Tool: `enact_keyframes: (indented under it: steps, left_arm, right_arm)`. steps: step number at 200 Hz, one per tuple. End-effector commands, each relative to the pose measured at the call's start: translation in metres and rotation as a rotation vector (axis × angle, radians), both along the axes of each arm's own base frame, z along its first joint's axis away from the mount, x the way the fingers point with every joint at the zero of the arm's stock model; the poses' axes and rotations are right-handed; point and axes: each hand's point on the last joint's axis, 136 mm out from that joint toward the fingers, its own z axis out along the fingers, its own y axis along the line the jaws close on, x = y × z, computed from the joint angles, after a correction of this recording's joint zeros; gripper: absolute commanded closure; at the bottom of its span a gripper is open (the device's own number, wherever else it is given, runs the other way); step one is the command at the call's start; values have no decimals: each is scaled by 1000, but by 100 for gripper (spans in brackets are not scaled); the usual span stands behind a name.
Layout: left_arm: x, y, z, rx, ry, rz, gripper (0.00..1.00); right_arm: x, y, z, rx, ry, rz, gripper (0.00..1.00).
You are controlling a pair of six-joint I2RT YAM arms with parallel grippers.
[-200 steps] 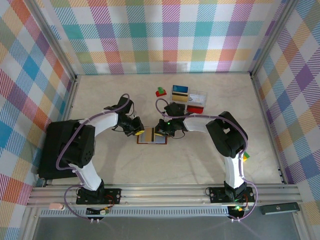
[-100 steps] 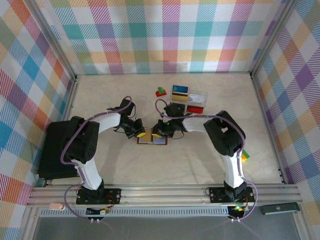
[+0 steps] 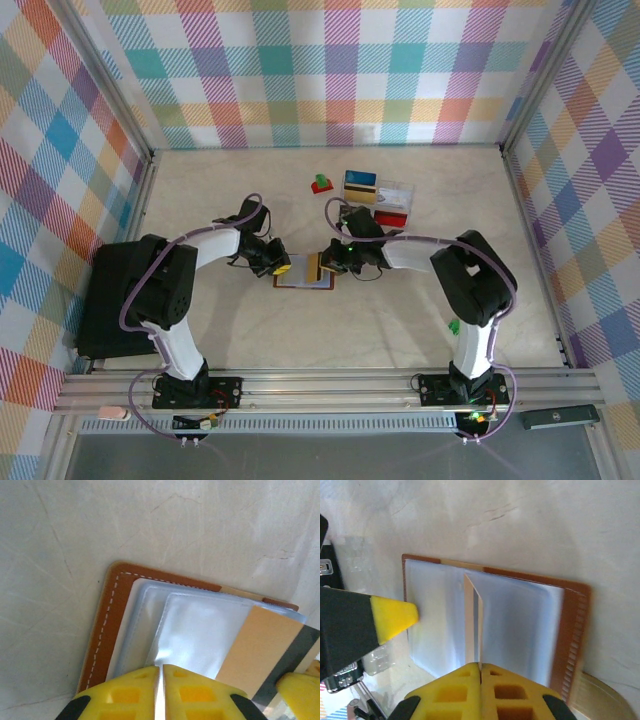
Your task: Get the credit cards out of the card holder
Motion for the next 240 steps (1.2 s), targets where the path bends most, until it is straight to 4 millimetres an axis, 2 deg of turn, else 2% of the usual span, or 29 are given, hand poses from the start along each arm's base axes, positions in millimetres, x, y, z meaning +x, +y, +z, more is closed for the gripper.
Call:
enact_keyframes:
  steps: [1, 19, 54, 74, 96, 114, 130, 164, 215, 240]
  left_arm:
    - [-9, 13, -8, 72, 20, 43, 84]
    - [0, 6, 13, 24, -41, 51, 79]
    - [18, -8, 70, -86, -190, 44, 66]
    - [25, -15, 109, -162, -290, 24, 56]
    - [32, -22, 155, -263, -418, 12, 39]
    - [32, -31, 190, -351, -498, -15, 29]
    - [32, -37, 215, -413, -566, -45, 19]
    - [32, -46, 244, -484, -677, -113, 1]
    - [46, -58, 269, -564, -798, -144, 0]
    - [52, -71, 284, -678, -839, -175, 10]
  right_arm:
    - [2, -14, 10, -48, -115, 48, 100]
    - [4, -12, 32, -33, -223, 108, 100]
    - [8, -15, 81, -4, -438, 209, 100]
    - [9, -20, 113, 32, -529, 254, 100]
    - [11, -25, 154, 105, -616, 300, 100]
    - [20, -31, 177, 149, -622, 295, 100]
    - [20, -29, 197, 215, -619, 328, 100]
    - [28, -26, 218, 267, -585, 362, 100]
    - [30, -25, 255, 377, -552, 393, 100]
    - [33, -27, 266, 417, -522, 389, 100]
